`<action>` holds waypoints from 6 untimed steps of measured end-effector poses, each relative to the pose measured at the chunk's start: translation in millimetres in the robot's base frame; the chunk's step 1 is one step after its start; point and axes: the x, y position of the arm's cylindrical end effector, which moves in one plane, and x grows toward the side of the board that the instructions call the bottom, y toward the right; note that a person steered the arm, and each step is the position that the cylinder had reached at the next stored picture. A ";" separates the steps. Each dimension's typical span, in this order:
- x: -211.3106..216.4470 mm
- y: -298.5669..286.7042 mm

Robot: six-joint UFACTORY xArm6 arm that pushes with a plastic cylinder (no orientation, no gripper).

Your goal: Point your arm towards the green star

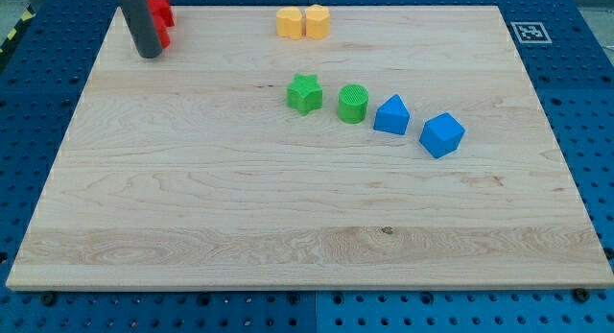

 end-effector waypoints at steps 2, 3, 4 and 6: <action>6.6 0.7; 48.0 25.7; 73.4 84.4; 77.7 109.4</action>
